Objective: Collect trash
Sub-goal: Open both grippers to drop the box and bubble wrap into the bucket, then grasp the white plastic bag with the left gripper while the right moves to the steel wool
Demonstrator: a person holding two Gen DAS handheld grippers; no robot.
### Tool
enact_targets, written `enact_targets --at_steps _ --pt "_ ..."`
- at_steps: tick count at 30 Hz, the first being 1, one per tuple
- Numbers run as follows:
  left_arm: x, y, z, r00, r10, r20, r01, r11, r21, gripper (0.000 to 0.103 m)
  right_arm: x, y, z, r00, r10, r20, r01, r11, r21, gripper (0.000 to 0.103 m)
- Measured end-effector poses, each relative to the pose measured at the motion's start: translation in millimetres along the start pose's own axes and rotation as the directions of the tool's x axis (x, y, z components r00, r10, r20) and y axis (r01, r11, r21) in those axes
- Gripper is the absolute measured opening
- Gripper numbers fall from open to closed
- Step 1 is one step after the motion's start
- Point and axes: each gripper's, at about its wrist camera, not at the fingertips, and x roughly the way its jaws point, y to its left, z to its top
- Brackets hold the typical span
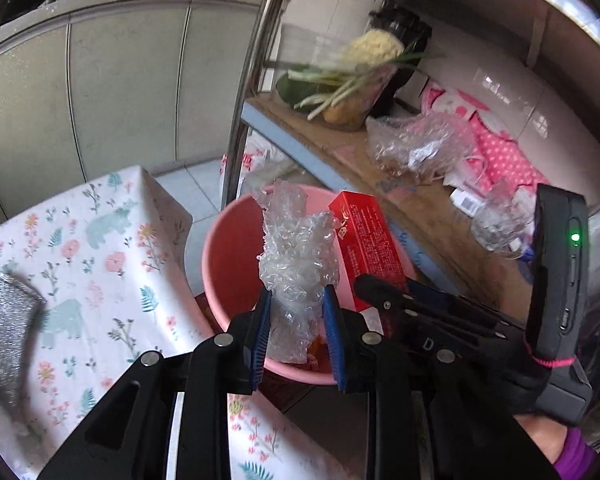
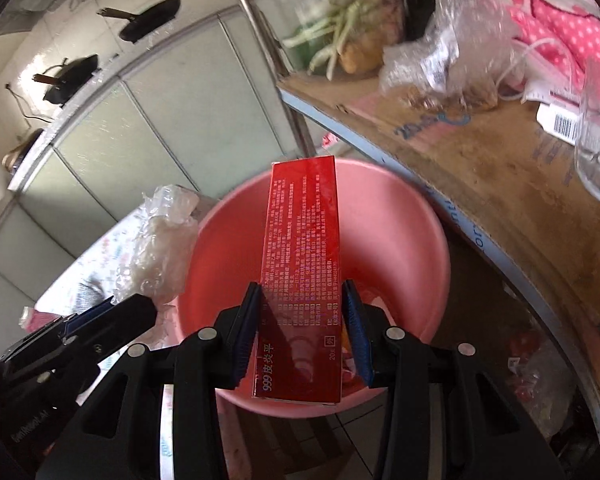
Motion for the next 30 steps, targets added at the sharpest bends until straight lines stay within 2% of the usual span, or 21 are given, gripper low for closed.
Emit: enact_targets --at_steps 9,14,16,19,26,30 --pt "32.3 5.3 -7.9 0.998 0.004 -0.062 -0.006 0.999 -0.034 0.027 20.2 -9.5 -3.5 0.998 -0.055 -0.038 0.056 0.998 0.014 0.042" --pt "32.6 3.4 -8.2 0.999 0.004 -0.053 -0.006 0.999 -0.033 0.04 20.5 -7.8 -0.8 0.998 -0.05 -0.045 0.051 0.999 0.011 0.043" --pt "30.0 4.6 -6.7 0.999 -0.008 -0.047 0.005 0.999 -0.05 0.046 19.1 -9.8 0.1 0.998 -0.046 -0.047 0.047 0.999 0.016 0.043" --pt "22.6 5.4 -5.0 0.999 -0.019 -0.027 0.017 0.998 -0.058 0.049 16.7 -12.8 0.5 0.998 -0.04 -0.042 0.041 0.999 0.025 0.043" --pt "4.2 7.7 -3.1 1.0 -0.024 0.002 0.025 0.997 -0.074 0.051 6.0 -6.1 1.2 0.999 -0.042 -0.02 0.042 0.999 -0.012 0.045" --pt "-15.5 10.1 -7.4 1.0 -0.004 0.03 0.006 0.998 -0.061 0.051 -2.5 0.3 0.9 0.999 -0.033 -0.006 0.033 0.999 -0.023 0.045"
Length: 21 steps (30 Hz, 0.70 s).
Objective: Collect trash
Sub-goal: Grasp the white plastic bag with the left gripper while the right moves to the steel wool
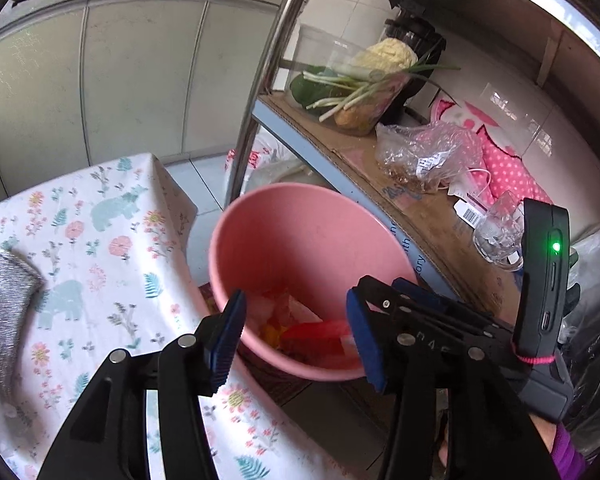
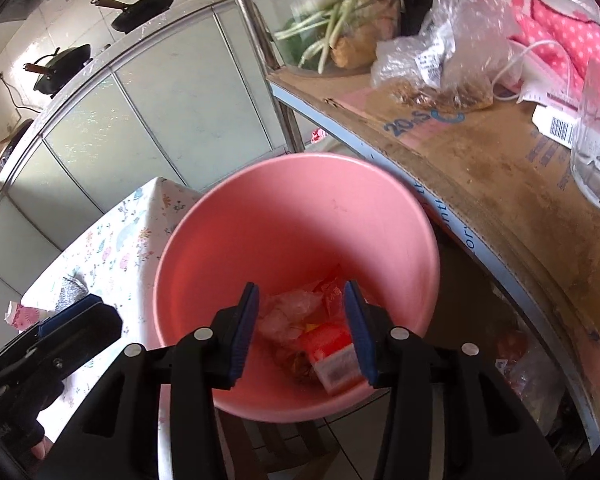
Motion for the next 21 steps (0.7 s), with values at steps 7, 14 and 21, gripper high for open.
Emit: enact_targets --at_steps 7,14,21 --pt "-36.4 14.9 -10.6 0.999 0.029 0.03 -0.029 1.0 -0.007 0.052 -20.6 20.2 -6.8 1.0 0.018 0.025 -0.017 0.999 -0.039 0.045" --pt "-76.1 34.6 -27.4 0.995 0.079 0.065 -0.079 0.997 -0.006 0.052 -40.4 53.1 -20.8 0.997 0.072 0.022 -0.069 0.992 -0.106 0.045" --pt "-124.0 72.2 -57.1 0.98 0.175 0.094 -0.171 0.984 -0.04 0.052 -47.8 102.9 -42.4 0.988 0.15 -0.023 -0.151 0.968 -0.199 0.045"
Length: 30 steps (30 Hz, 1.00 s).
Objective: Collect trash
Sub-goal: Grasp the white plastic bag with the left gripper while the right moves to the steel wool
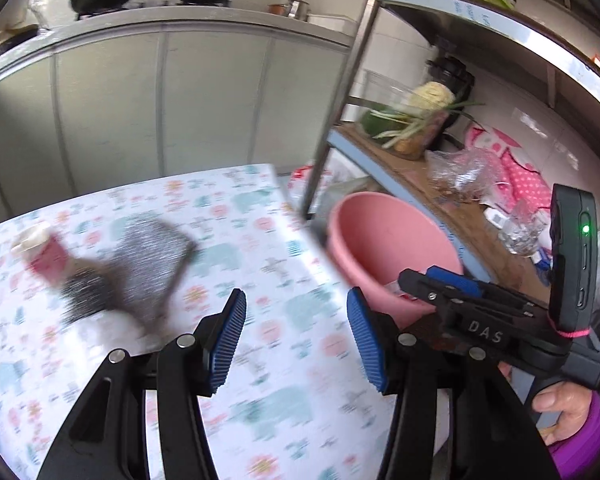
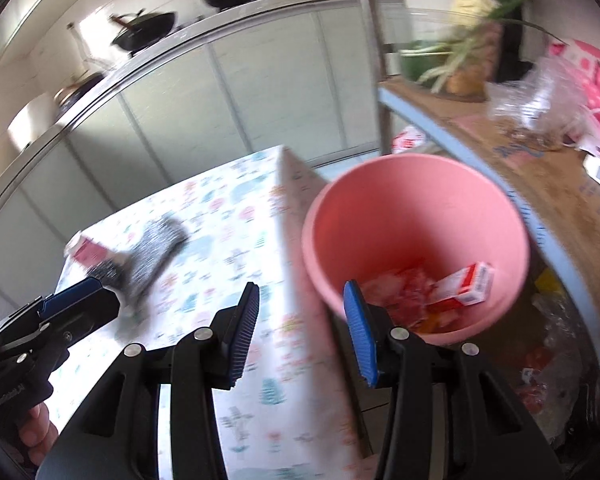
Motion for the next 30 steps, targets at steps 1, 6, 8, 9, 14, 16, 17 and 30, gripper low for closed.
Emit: enact_targets --at_steps 1,6,8,9,14,16,17,30 --pt "-6.8 7.9 -4.9 1.0 0.017 0.005 -0.017 1.0 -0.003 0.052 2.2 7.7 -1.6 1.0 0.01 -0.01 -0.01 1.0 -0.013 0.045" --pt "-36.1 46.5 -26.9 0.994 0.109 0.032 -0.107 0.993 -0.039 0.052 17.8 40.3 -9.6 0.997 0.053 -0.061 -0.056 0.997 -0.058 0.045" --pt "-45.2 61.8 -35.2 0.989 0.146 0.039 -0.143 0.988 -0.059 0.052 24.0 51.8 -13.1 0.994 0.068 -0.083 -0.073 0.995 -0.069 0.045" --pt "-49.4 70.8 -39.8 0.986 0.164 0.04 -0.161 0.984 -0.074 0.052 28.3 59.2 -14.8 0.992 0.077 -0.097 -0.085 0.993 -0.077 0.045" --pt "-52.8 107.4 -50.8 0.977 0.211 0.027 -0.204 0.967 -0.151 0.052 41.4 86.7 -20.3 0.984 0.113 -0.139 -0.13 0.984 -0.124 0.045" --pt "-47.7 115.2 -50.6 0.978 0.209 0.017 -0.203 0.964 -0.173 0.052 45.5 95.0 -21.0 0.981 0.124 -0.15 -0.145 0.979 -0.14 0.045" --pt "-43.7 118.9 -50.3 0.98 0.2 0.01 -0.195 0.963 -0.185 0.052 46.8 99.9 -21.2 0.979 0.131 -0.155 -0.154 0.977 -0.149 0.045" --pt "-9.0 133.9 -55.7 0.992 0.116 -0.049 -0.124 0.967 -0.223 0.009 55.9 138.4 -1.2 0.945 0.261 -0.196 -0.294 0.941 -0.166 0.045"
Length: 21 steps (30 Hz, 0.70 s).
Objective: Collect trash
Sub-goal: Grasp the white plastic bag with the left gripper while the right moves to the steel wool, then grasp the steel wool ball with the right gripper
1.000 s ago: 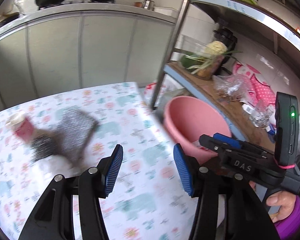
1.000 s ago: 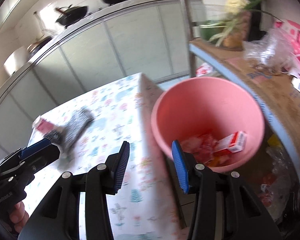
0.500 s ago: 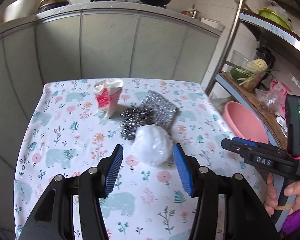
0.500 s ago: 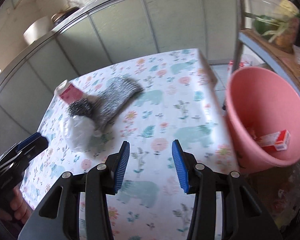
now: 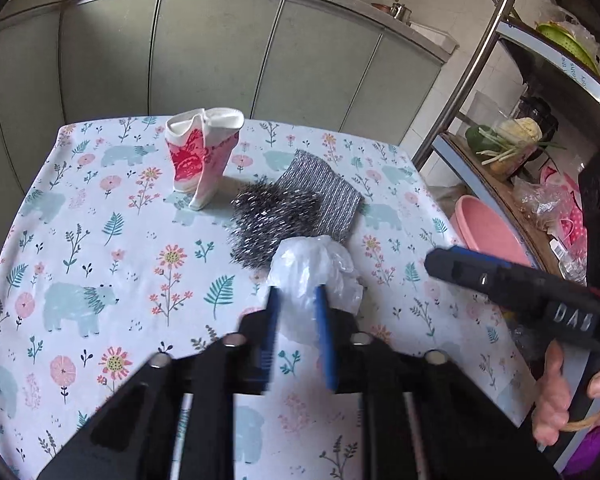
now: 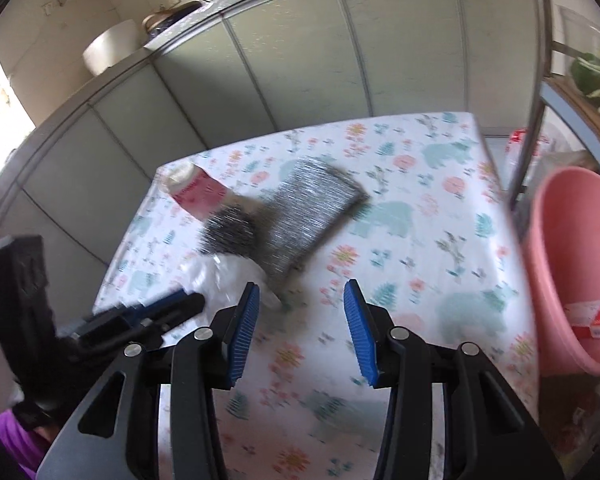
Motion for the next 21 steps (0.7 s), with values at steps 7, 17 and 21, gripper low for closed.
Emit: enact_targets --at_steps 7,17,21 --pt "-22.2 9.3 -7.8 1.0 -0.021 0.011 0.021 0.999 0.028 0.001 23.5 28.7 20.1 0.996 0.085 -0.024 -0.086 0.996 -0.036 0.045" --pt "-52.0 31.5 -21.2 1.0 -0.014 0.021 0.014 1.0 -0.001 0.001 67.5 51.9 22.1 0.994 0.034 -0.099 -0.044 0.994 -0.096 0.045" --pt "-56.5 39.1 -23.7 1.0 -0.003 0.026 0.003 1.0 -0.025 0.001 67.8 52.3 19.3 0.995 0.045 -0.092 -0.055 0.993 -0.102 0.028"
